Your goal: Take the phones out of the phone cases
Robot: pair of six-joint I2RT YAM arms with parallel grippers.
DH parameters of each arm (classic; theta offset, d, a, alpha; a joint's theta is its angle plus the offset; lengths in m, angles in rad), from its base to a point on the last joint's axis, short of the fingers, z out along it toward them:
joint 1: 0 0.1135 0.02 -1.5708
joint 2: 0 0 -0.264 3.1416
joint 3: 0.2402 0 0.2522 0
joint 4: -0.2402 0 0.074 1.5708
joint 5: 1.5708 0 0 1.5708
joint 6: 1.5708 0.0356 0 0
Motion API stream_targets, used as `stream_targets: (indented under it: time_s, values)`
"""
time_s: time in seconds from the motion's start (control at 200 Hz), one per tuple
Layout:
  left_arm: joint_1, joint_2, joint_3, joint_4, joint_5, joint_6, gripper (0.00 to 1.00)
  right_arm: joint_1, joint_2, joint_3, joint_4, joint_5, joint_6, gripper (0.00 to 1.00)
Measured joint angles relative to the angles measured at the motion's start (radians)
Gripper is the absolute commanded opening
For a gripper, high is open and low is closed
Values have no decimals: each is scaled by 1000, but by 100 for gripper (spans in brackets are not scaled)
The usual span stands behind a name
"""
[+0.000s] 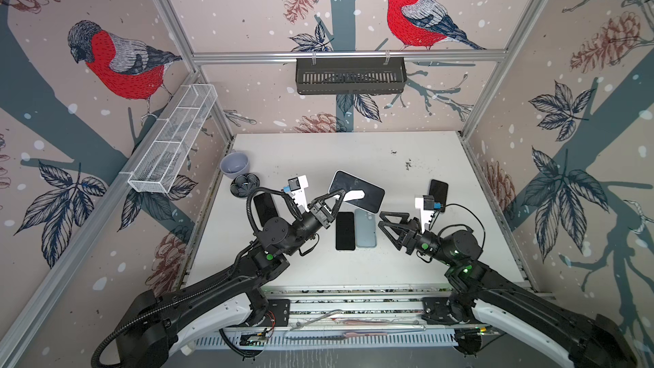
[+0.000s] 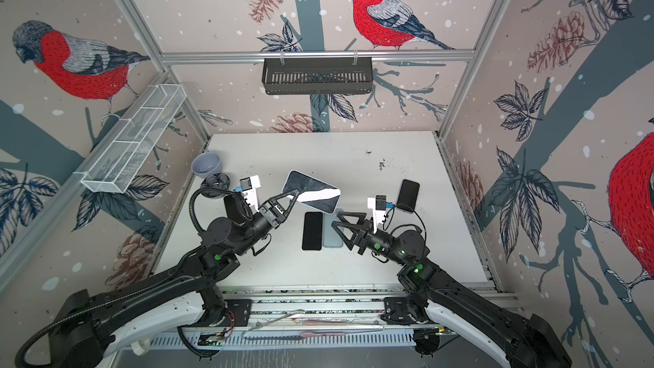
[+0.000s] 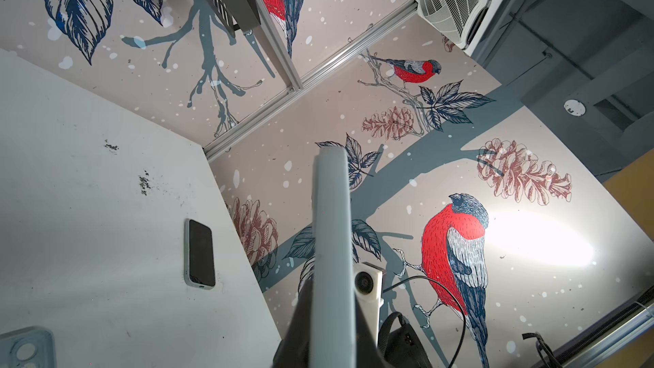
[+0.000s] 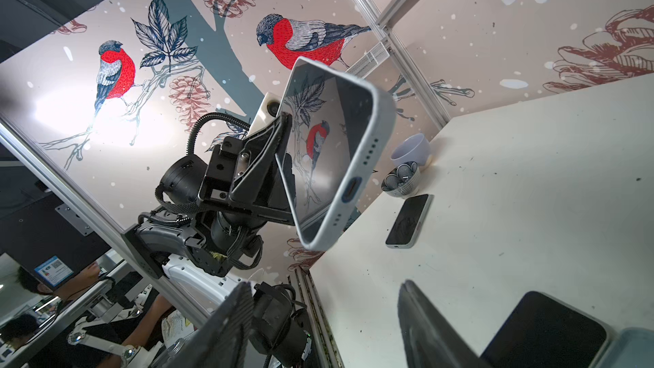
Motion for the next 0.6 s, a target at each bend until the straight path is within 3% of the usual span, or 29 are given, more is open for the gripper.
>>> stream_targets:
  time_s: [0.595]
  values:
    - [0,16,-35,61,24,-34,0,7,46,7,99,-23,27,44]
